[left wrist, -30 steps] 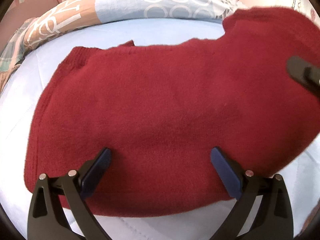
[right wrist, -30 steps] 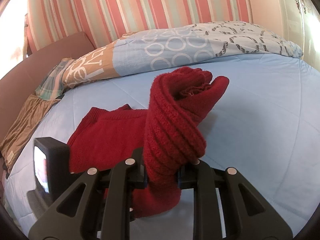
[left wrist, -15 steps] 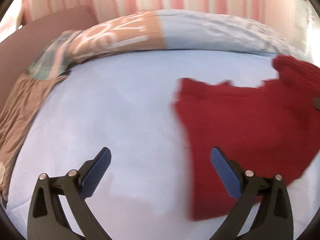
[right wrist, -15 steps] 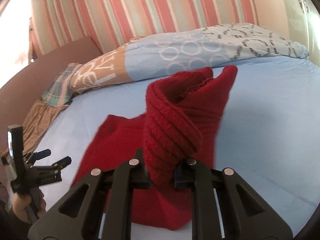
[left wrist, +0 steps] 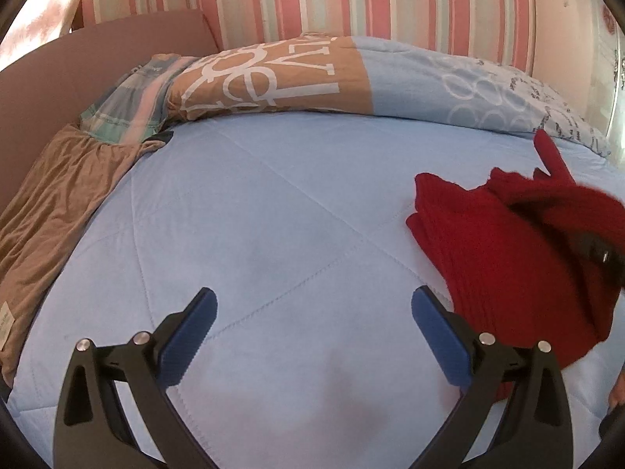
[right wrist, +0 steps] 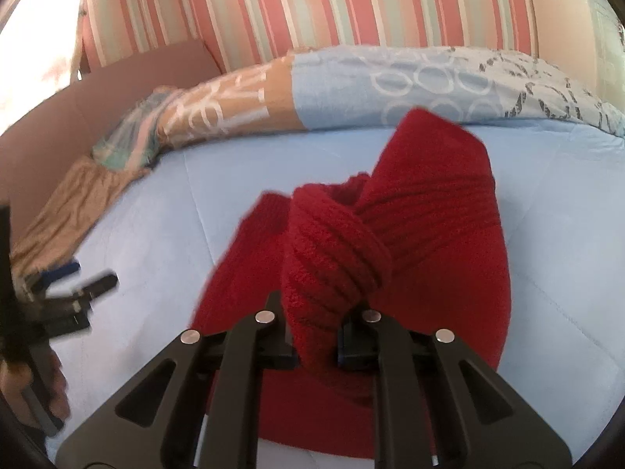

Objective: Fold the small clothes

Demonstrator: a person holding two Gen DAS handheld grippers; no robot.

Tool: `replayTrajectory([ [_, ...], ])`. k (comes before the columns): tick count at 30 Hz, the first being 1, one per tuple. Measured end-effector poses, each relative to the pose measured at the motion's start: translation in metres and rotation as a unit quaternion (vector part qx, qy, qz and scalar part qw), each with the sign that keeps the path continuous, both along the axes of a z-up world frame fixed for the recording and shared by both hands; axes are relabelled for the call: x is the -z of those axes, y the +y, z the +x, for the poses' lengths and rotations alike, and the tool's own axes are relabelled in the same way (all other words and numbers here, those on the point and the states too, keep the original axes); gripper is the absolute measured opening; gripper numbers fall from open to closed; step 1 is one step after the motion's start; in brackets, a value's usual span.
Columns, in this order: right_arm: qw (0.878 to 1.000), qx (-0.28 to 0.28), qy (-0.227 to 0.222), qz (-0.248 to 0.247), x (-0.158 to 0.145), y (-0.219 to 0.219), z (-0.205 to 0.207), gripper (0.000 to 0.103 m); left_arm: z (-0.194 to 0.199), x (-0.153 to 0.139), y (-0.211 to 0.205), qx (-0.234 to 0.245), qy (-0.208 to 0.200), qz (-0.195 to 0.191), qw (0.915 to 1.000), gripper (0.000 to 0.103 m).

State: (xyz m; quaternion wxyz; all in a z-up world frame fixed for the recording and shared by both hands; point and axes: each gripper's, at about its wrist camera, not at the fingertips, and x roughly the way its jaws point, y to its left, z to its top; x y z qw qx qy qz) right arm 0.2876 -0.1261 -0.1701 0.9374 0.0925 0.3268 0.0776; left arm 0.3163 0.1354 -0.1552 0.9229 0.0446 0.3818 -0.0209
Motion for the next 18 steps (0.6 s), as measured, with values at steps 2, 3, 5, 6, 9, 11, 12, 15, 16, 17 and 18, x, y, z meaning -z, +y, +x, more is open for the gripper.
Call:
replayTrajectory([
  [2,1.0,-0.005,-0.017,0.015,-0.013,0.004,0.0,0.012,-0.004,-0.002,0.008,-0.006,-0.002,-0.007,1.0,0.1],
  [3,0.999,-0.012,-0.025,0.019,-0.02,0.007,-0.001,0.012,-0.006,-0.004,0.013,-0.01,-0.005,-0.011,0.9999,0.1],
  [5,0.999,-0.037,-0.037,0.01,-0.028,0.024,-0.007,0.012,-0.01,-0.009,0.022,-0.019,-0.011,-0.019,0.9996,0.1],
  [6,0.998,-0.053,-0.034,0.004,-0.027,0.036,-0.01,0.012,-0.012,-0.012,0.026,-0.022,-0.014,-0.024,0.9994,0.1],
  [9,0.993,-0.107,-0.002,-0.044,-0.004,0.082,-0.015,0.012,-0.014,-0.018,0.037,-0.033,-0.021,-0.029,0.9988,0.1],
  [11,0.989,-0.127,0.028,-0.072,0.021,0.103,-0.016,0.012,-0.014,-0.02,0.043,-0.041,-0.02,-0.033,0.9984,0.1],
  [12,0.987,-0.13,0.041,-0.085,0.032,0.109,-0.016,0.012,-0.015,-0.02,0.044,-0.043,-0.02,-0.035,0.9983,0.1],
  [15,0.984,-0.131,0.067,-0.097,0.052,0.113,-0.014,0.012,-0.018,-0.022,0.048,-0.046,-0.018,-0.043,0.9979,0.1],
  [16,0.985,-0.131,0.07,-0.093,0.052,0.112,-0.014,0.012,-0.019,-0.022,0.048,-0.045,-0.018,-0.042,0.998,0.1],
  [17,0.984,-0.133,0.073,-0.091,0.051,0.111,-0.012,0.013,-0.02,-0.022,0.047,-0.042,-0.016,-0.038,0.9982,0.1],
  [18,0.983,-0.136,0.078,-0.092,0.05,0.11,-0.01,0.013,-0.02,-0.022,0.047,-0.043,-0.014,-0.036,0.9983,0.1],
])
